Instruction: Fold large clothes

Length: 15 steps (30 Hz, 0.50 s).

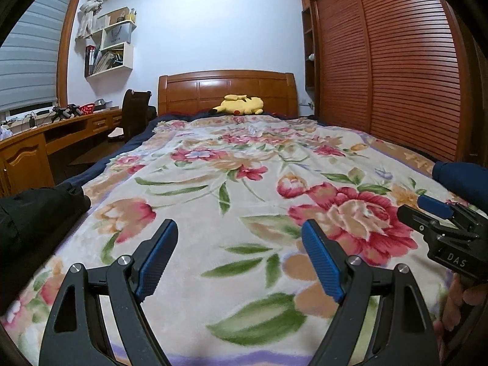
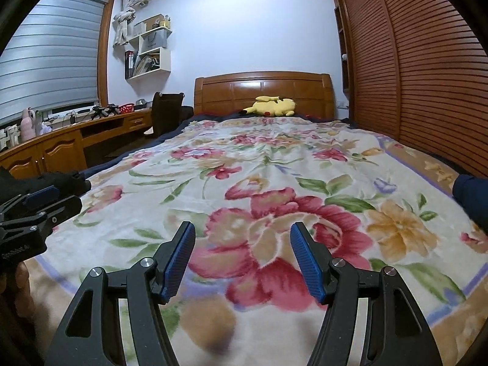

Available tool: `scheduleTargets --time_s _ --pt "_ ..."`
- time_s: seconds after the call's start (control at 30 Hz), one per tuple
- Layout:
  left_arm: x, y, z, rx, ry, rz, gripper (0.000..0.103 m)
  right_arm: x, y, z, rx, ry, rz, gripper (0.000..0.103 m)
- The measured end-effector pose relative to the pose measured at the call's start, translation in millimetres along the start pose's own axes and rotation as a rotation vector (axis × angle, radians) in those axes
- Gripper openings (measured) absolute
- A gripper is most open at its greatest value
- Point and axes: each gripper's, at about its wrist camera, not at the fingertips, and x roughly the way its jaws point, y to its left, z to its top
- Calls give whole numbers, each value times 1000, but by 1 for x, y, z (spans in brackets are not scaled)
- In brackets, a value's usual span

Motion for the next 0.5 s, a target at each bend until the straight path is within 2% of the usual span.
scheduleTargets --time_s 0.5 --pt "-3 -2 -1 8 -11 -1 84 10 -2 1 14 -9 5 67"
